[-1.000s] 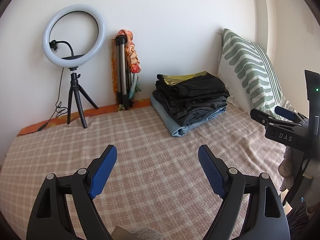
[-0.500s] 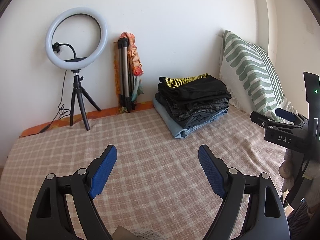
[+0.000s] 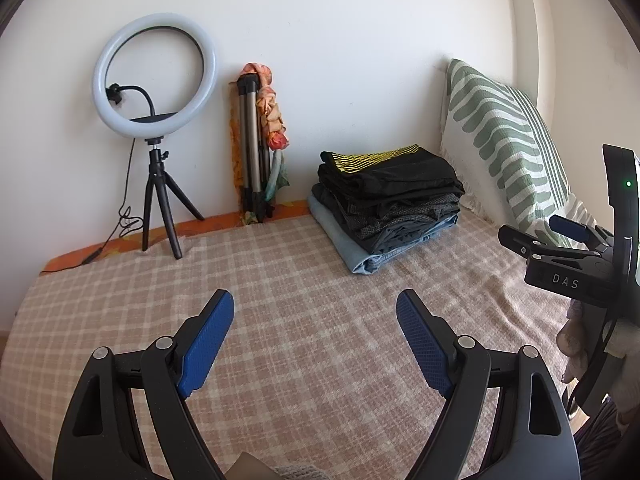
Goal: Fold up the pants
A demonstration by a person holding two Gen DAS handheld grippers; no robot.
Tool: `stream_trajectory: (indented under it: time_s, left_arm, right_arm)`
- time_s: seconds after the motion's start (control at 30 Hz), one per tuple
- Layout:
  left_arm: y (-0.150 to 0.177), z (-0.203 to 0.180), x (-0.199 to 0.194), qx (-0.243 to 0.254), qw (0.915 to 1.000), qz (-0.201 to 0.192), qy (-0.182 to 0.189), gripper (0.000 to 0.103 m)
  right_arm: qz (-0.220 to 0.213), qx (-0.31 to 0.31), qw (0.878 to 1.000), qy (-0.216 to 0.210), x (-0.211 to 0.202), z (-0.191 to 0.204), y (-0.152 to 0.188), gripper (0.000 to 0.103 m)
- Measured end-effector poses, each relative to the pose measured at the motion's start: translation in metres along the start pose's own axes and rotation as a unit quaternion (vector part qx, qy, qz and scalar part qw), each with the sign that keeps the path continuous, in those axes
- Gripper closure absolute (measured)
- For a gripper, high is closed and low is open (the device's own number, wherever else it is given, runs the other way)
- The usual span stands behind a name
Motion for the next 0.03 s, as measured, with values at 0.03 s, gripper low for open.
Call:
stream_trajectory:
  time_s: [0.03]
  left_arm:
    - [0.0005,-0.0001,0.0,0.001,1.0,0.001,-0.001,0.019]
  right_arm:
    - [0.001,0.0,1.0,0.0,0.0012,-0.0002,0.0,0.0]
Point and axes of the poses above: each gripper's, at about its wrist camera, not at the fingertips, and x roughly the way its jaws point, z to its left, y to its underside, the point moved 5 cm from there along x, roughly the way its jaws point, and after that the axes turned 13 degrees about z, right-handed, at the moved point
